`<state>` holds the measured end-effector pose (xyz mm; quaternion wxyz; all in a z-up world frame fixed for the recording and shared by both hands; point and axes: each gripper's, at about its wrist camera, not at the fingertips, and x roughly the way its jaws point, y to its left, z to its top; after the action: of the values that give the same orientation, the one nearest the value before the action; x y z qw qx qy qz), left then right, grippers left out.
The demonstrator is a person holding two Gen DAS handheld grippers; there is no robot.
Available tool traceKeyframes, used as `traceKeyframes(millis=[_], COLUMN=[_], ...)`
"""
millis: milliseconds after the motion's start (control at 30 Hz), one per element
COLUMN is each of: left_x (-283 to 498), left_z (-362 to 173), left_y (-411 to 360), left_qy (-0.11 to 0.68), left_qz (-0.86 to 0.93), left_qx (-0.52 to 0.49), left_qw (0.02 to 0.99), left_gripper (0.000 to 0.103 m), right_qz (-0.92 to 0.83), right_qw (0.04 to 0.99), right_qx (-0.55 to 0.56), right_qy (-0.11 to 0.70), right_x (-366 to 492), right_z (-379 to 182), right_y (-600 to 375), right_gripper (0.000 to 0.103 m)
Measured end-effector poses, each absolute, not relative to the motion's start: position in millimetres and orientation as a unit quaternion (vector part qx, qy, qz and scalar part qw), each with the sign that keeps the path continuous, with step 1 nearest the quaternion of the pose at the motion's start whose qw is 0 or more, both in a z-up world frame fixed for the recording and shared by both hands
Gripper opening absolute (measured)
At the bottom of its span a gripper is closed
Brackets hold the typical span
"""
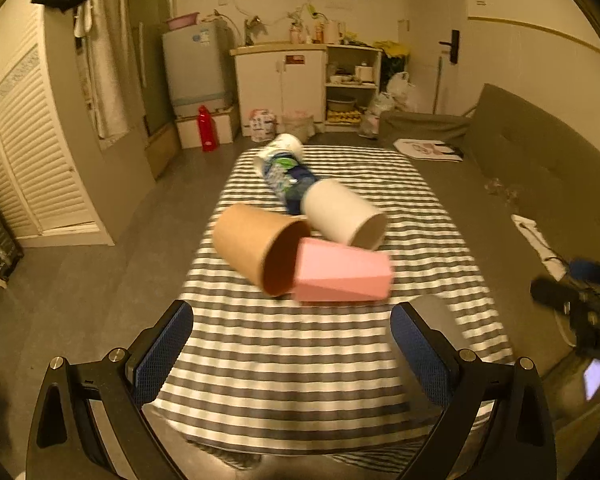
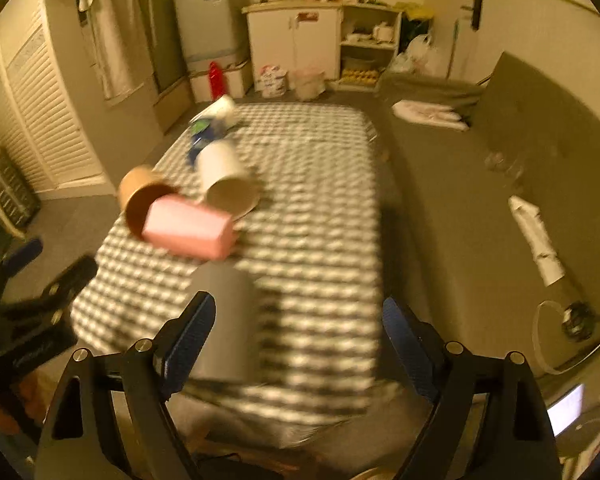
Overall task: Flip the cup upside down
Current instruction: 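Lift the grey cup with the right gripper toward the left gripper, then grasp the grey cup with the left gripper while the right gripper releases it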
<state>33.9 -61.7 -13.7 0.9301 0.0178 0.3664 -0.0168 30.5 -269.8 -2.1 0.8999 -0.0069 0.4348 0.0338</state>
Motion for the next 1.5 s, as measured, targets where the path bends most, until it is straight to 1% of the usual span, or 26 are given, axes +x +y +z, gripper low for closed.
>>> traceKeyframes(millis=[100,167,267,433,667,800,1000,1067,1100,1233,1333,1400,1433,1467,1500], left_x=[41.9,47.7,56.4,66.9,88.2,97.5,101.1,102.2,101.9,101.3,99.1,96.8,95.9,95.5,95.3], left_z=[-16.2,-21.0,-28.9,-41.0,-64.7,-76.8,-80.5,-82.5,-82.8,-79.3,-70.8,-60.9,-55.8,-51.5,-47.5], left_y=[-82.6,-95.9,-116.5,-146.1,-152.2,-151.2,-152.5,-155.4,-156.0,-159.0,-156.1,-152.0,-150.3,-149.5,-148.6], left_qy=[0.381,0.395,0.414,0.45,0.516,0.549,0.563,0.571,0.578,0.581,0.572,0.559,0.549,0.54,0.531], left_qz=[-0.029,-0.037,-0.044,-0.067,-0.054,-0.057,-0.07,-0.082,-0.093,-0.097,-0.098,-0.099,-0.098,-0.095,-0.094], left_qx=[0.016,0.021,0.031,0.04,0.026,0.015,0.004,0.003,-0.005,0.001,-0.002,-0.007,-0.007,-0.002,0.002], left_qw=[0.924,0.918,0.909,0.89,0.855,0.834,0.824,0.817,0.81,0.808,0.814,0.823,0.83,0.836,0.842], left_gripper=[0.102,0.102,0.102,0.102,0.102,0.1,0.099,0.082,0.077,0.076,0.072,0.064,0.049,0.044,0.044], right_qz=[0.0,-0.005,0.002,-0.013,-0.016,-0.011,-0.01,-0.01,-0.009,-0.002,-0.009,-0.014,-0.016,-0.017,-0.018], right_qw=[0.912,0.915,0.91,0.902,0.891,0.89,0.89,0.892,0.896,0.915,0.918,0.917,0.917,0.917,0.917], right_qx=[-0.041,-0.036,-0.007,-0.023,-0.057,-0.054,-0.053,-0.053,-0.05,-0.028,-0.018,-0.011,-0.008,-0.006,-0.005], right_qy=[0.407,0.403,0.415,0.431,0.45,0.452,0.453,0.448,0.441,0.404,0.396,0.398,0.399,0.398,0.398], right_x=[32.5,30.3,31.2,37.5,42.6,45.3,46.6,45.1,43.3,33.3,32.1,32.7,32.9,32.7,32.5], right_z=[8.4,7.4,-3.0,-17.7,-31.9,-32.5,-32.8,-31.6,-28.7,-13.4,-9.0,-9.5,-9.7,-9.4,-8.6], right_y=[-293.1,-305.3,-320.4,-328.4,-318.9,-316.8,-315.8,-315.7,-315.9,-319.8,-324.6,-327.7,-329.1,-329.9,-330.5], right_gripper=[0.086,0.086,0.086,0.086,0.086,0.086,0.086,0.086,0.086,0.086,0.086,0.086,0.086,0.086,0.086])
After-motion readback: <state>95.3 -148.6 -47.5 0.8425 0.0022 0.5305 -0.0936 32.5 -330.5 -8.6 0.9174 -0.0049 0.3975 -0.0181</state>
